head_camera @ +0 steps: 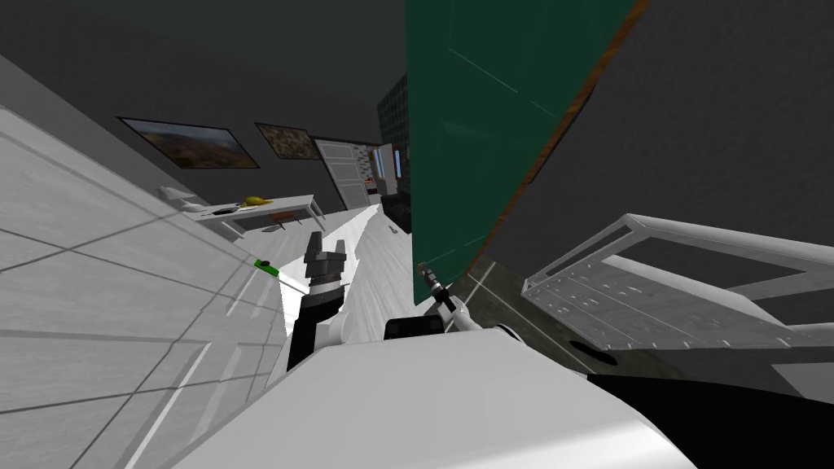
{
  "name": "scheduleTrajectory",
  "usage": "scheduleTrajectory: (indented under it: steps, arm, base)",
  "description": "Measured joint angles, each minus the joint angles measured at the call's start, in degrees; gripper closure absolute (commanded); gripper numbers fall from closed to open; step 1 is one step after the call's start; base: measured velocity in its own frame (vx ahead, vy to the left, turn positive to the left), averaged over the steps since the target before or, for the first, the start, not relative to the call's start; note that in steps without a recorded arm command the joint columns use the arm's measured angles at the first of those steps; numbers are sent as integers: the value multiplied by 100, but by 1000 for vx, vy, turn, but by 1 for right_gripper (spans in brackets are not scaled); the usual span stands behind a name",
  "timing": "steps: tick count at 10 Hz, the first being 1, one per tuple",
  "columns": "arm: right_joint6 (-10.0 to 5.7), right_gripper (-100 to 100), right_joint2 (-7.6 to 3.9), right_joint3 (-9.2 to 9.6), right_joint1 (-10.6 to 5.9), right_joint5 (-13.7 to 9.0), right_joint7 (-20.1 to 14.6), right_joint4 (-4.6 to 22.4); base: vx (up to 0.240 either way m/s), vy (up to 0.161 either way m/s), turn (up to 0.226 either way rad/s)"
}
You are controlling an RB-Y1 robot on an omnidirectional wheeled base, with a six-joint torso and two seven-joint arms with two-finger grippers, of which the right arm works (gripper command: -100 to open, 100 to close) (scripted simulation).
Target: Push the door open
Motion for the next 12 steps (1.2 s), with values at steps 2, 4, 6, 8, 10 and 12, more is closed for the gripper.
scheduleTrajectory:
  steps: [2,4,6,8,10,12]
  arm:
    - [5,100,-2,3,14,2,0,10]
    - [41,100,-14,-5,91,-4,14,-27]
    - [46,100,-20,-68,57,-46,56,51]
    - [29,100,-37,-141,48,-92,114,54]
    - [-10,100,-89,-267,-32,-172,154,155]
    - [-48,-100,-158,-422,-53,-260,235,182]
  base:
    - [-4,-1,-2]
    - [129,80,-25]
    - [154,84,-25]
    - [170,110,-30]
    - [175,109,-93]
    - [16,63,-49]
